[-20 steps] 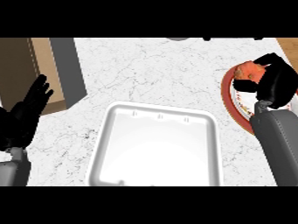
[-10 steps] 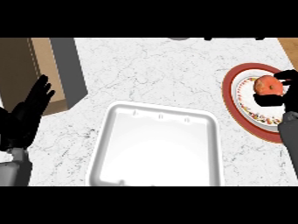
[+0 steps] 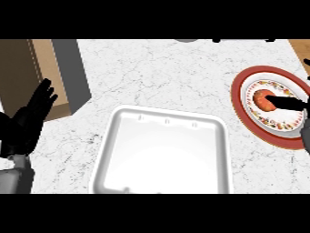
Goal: Pick the squash from the tray and place it in the plate
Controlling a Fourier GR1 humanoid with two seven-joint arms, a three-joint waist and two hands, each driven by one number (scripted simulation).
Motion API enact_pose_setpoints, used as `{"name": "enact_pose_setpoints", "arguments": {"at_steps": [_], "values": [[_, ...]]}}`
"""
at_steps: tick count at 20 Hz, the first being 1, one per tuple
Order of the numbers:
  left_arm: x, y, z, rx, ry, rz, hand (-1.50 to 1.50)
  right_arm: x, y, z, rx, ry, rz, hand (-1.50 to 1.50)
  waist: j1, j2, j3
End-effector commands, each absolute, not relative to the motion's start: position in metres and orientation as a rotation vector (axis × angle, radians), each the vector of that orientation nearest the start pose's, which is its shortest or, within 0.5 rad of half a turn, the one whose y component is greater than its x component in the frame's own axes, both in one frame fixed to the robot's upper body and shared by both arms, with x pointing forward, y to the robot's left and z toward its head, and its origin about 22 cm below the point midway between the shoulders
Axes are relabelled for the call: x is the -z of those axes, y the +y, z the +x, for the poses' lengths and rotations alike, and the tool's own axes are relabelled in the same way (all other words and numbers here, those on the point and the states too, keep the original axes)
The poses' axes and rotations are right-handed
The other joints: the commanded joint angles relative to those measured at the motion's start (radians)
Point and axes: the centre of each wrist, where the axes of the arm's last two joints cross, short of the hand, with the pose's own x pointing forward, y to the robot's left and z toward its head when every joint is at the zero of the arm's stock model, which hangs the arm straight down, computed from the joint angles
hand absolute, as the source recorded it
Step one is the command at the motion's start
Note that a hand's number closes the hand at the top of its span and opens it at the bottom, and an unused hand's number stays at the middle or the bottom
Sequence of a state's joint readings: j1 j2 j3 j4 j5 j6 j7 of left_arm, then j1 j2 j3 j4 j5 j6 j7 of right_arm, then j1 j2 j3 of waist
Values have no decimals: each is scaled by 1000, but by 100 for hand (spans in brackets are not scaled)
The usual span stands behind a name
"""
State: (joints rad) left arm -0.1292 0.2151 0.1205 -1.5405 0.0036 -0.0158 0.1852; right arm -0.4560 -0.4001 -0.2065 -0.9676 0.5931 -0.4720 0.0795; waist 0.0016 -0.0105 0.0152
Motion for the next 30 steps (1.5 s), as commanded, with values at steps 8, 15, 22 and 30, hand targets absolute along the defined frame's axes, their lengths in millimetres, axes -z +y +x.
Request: {"name": "enact_pose_setpoints", "arguments": {"at_steps": [8, 15, 22, 30], "values": [[-16, 282, 282, 47, -1388, 205, 0, -91, -338, 343, 169, -1681, -820, -150, -38, 8, -16], [-25, 283, 279, 73, -1410, 190, 0, -65, -374, 304, 190, -1647, -592, -150, -19, 10, -15], [-30, 281, 275, 73, -1409, 167, 0, -64, -412, 297, 201, -1688, -676, -150, 0, 11, -15], [-30, 282, 265, 94, -1407, 176, 0, -40, -441, 248, 208, -1661, -729, -150, -2, 9, -15]]}}
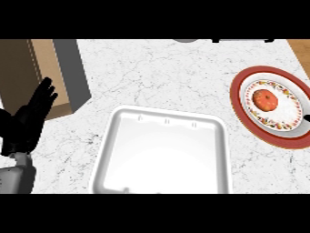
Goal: Pick the squash from the tray and place it in the plate
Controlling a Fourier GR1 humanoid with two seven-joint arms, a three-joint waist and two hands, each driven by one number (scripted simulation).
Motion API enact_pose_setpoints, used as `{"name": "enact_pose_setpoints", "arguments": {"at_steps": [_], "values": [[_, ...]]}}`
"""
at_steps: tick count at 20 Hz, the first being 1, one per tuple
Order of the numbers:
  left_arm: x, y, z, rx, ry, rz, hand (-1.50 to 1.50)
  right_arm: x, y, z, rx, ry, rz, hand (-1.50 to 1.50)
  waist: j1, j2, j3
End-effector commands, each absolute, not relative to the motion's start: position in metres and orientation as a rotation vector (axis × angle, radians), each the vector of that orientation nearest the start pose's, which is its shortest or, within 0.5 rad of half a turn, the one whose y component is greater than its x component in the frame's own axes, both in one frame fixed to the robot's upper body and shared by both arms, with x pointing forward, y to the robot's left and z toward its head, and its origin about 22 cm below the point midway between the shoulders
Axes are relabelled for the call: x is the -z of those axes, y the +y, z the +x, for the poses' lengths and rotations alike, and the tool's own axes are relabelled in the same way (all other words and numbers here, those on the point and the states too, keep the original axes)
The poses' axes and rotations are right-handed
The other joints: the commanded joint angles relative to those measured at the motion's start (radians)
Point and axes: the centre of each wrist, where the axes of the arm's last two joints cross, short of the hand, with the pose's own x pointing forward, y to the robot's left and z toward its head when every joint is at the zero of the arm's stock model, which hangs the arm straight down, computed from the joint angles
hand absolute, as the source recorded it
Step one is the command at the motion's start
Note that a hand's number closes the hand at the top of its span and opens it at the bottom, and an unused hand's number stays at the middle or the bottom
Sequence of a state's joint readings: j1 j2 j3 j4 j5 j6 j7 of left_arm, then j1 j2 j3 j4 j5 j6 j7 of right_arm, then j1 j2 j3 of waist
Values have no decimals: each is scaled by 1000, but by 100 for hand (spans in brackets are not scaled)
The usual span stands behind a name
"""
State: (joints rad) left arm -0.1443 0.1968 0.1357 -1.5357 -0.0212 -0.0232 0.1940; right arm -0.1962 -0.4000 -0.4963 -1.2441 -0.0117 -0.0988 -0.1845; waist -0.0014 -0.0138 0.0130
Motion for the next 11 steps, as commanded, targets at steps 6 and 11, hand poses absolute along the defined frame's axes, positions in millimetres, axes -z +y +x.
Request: {"name": "enact_pose_setpoints", "arguments": {"at_steps": [6, 11], "values": [[-20, 295, 271, 81, -1398, 183, 0, -47, -467, 229, 185, -1618, -767, -150, -6, 14, -13], [-29, 294, 274, 82, -1405, 154, 0, -46, -481, 219, 161, -1568, -761, -150, -3, 14, -13]]}}
